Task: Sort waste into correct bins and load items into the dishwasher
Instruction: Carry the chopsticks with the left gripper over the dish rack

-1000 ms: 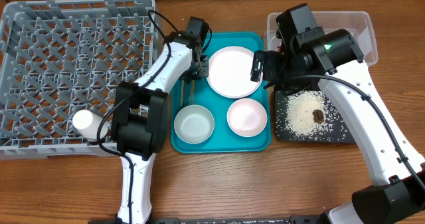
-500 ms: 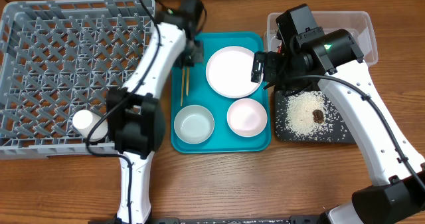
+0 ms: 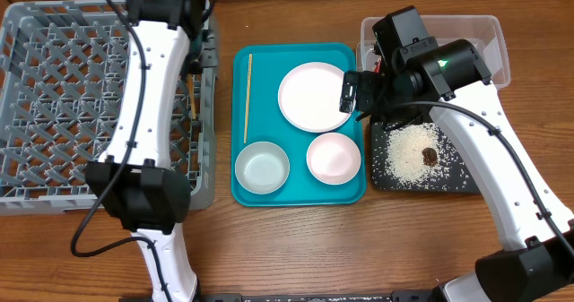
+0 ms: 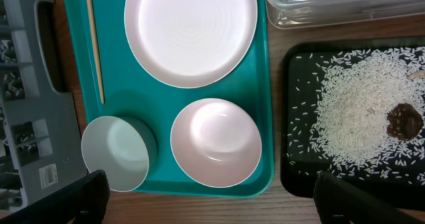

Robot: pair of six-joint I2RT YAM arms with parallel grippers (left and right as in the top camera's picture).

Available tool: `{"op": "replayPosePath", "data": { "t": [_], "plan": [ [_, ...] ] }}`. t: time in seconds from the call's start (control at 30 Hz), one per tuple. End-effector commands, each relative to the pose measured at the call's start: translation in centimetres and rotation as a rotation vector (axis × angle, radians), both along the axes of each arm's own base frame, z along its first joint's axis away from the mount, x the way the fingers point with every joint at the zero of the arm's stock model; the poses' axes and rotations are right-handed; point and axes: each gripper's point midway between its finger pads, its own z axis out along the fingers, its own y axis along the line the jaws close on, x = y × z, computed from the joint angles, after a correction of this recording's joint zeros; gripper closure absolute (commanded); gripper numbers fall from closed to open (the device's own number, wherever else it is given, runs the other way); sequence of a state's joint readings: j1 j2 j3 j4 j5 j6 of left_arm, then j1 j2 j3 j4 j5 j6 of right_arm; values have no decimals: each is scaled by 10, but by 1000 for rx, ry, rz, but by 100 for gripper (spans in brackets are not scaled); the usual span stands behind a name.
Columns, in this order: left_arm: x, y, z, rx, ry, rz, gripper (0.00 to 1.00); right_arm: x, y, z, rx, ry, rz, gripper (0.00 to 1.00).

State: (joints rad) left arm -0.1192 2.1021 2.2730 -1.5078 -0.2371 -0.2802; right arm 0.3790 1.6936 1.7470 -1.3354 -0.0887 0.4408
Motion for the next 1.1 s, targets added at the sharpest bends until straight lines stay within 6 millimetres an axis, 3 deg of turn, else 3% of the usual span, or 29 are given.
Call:
{"op": "replayPosePath", "data": {
  "t": [0.0, 0.1, 0.2, 0.4, 0.6, 0.77, 0.93, 1.07],
  "plan": [
    [-2, 23, -30, 37, 72, 29, 96, 4, -3, 10, 3, -33, -9, 0],
    [-6, 30, -51, 33, 113, 34, 96, 4, -3, 10, 3, -33, -9, 0],
    [-10, 33, -70, 37, 146, 22, 89, 4, -3, 10, 3, -33, -9, 0],
    [-10, 29, -104, 33, 183, -77, 89, 4, -3, 10, 3, -33, -9, 0],
    [-17, 30, -107, 39, 213, -96, 94, 4, -3, 10, 3, -33, -9, 0],
    [-15, 4, -78, -112, 172, -124, 88, 4, -3, 10, 3, -33, -9, 0],
    [-5, -42, -8, -296, 10, -214, 78, 4, -3, 10, 3, -33, -9, 0],
    [-4, -74, 24, -314, -87, -300, 55, 4, -3, 10, 3, -33, -9, 0]
  ]
}}
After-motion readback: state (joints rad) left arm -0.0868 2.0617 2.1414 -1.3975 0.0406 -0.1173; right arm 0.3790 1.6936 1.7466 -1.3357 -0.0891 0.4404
